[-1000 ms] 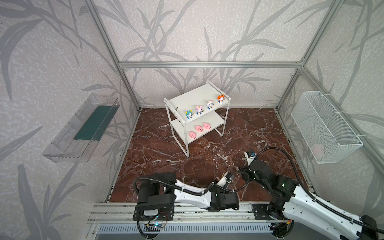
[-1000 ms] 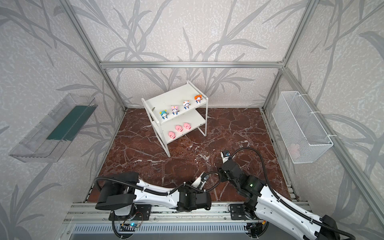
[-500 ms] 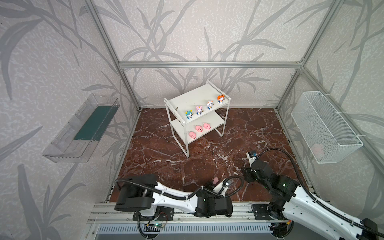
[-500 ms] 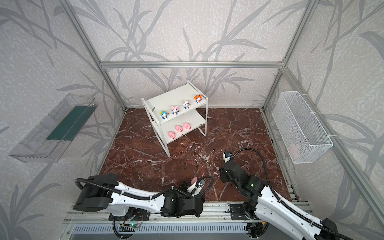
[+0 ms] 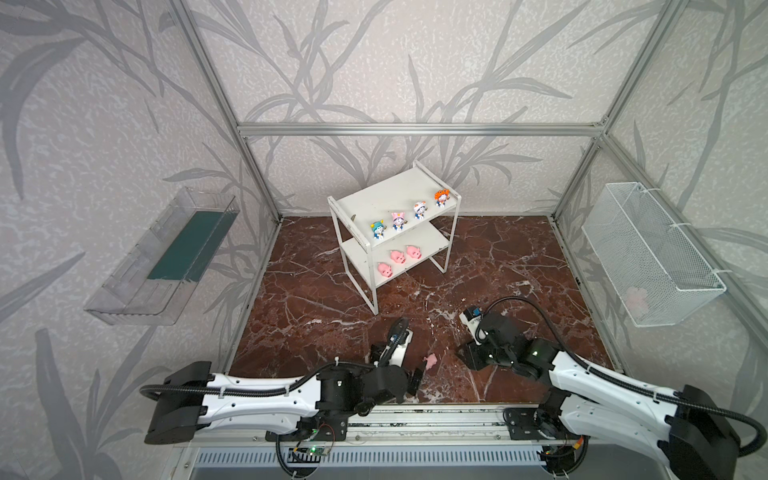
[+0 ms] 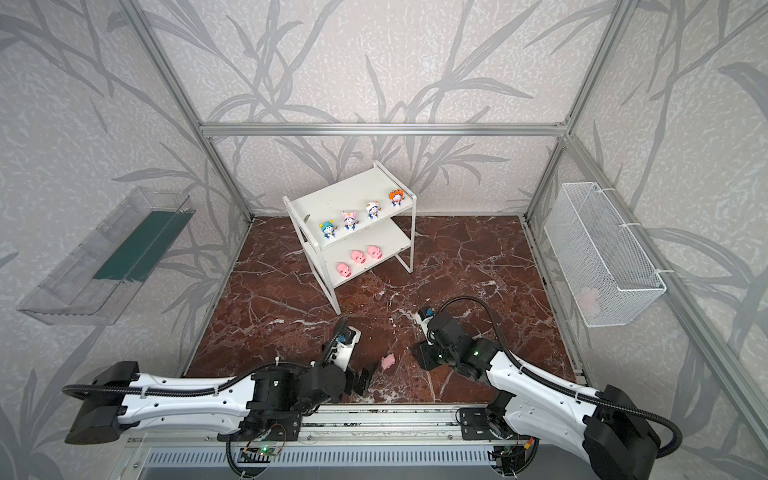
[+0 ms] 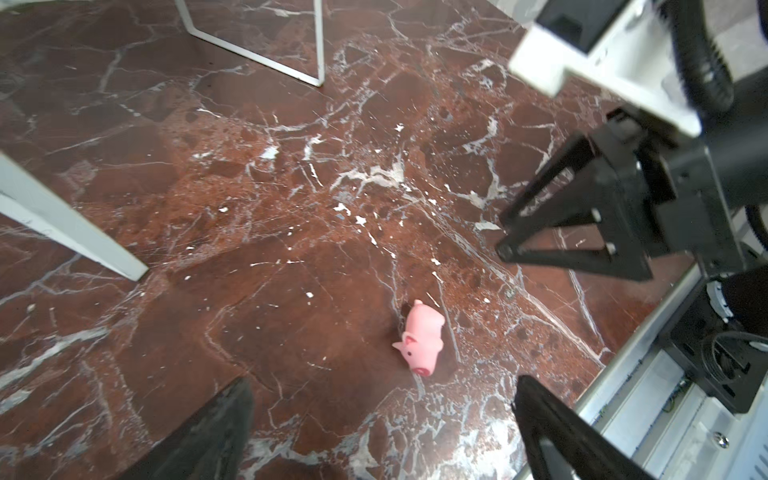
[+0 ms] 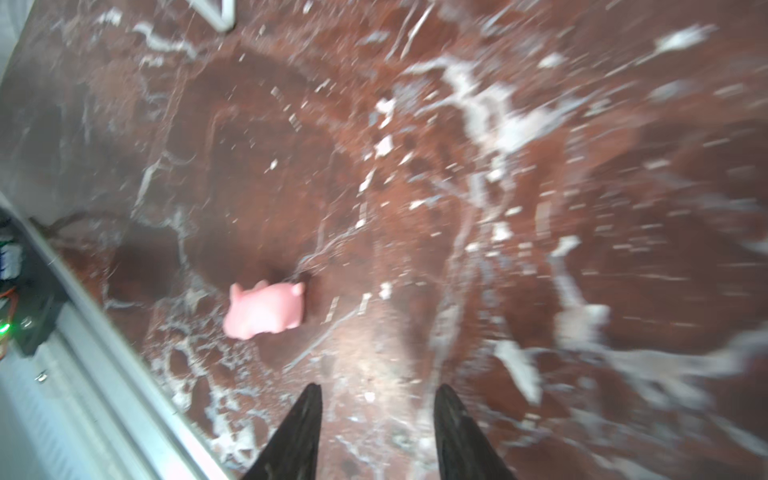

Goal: Place and organize the plastic toys onto the shelf

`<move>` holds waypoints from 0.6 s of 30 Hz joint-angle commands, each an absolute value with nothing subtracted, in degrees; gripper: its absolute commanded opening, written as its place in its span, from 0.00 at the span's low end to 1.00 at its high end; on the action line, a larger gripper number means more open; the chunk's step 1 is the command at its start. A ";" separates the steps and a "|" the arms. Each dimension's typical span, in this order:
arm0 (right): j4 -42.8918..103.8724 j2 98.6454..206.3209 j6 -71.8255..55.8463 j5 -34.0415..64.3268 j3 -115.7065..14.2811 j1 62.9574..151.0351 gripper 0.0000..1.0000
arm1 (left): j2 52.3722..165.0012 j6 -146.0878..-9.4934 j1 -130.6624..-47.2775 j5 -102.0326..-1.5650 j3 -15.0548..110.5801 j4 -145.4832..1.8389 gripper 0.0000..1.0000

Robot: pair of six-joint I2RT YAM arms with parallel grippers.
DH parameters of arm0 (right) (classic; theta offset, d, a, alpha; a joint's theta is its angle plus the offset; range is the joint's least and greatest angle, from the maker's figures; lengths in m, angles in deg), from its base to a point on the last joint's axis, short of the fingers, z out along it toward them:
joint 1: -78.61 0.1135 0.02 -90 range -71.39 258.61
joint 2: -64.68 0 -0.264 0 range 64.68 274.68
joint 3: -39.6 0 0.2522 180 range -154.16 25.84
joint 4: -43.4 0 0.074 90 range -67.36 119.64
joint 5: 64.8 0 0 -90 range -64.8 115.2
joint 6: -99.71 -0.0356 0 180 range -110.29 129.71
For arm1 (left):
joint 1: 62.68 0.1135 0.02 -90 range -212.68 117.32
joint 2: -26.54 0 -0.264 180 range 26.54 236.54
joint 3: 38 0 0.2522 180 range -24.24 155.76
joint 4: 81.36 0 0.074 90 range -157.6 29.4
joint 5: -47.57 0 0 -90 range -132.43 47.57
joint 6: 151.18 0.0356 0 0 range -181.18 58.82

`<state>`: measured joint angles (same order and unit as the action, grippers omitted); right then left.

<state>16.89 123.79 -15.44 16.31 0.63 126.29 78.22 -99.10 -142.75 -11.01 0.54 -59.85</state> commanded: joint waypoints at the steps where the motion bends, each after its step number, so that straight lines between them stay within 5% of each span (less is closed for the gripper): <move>1: 22.01 126.78 -16.36 13.74 -2.12 130.05 0.40 | 73.34 -101.20 -141.93 -9.01 -0.99 -55.82 0.99; 7: 26.55 132.86 -17.63 13.41 -4.87 133.90 0.25 | 67.46 -100.49 -141.35 -7.20 -2.09 -51.91 0.99; 18: 29.73 143.65 -18.53 11.95 -7.43 135.06 0.21 | 59.75 -99.78 -141.08 -4.14 -3.14 -46.78 0.99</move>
<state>28.84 142.15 -17.88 13.12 -6.48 134.82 61.57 -99.31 -141.38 -7.49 -2.83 -49.91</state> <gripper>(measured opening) 0.217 0.994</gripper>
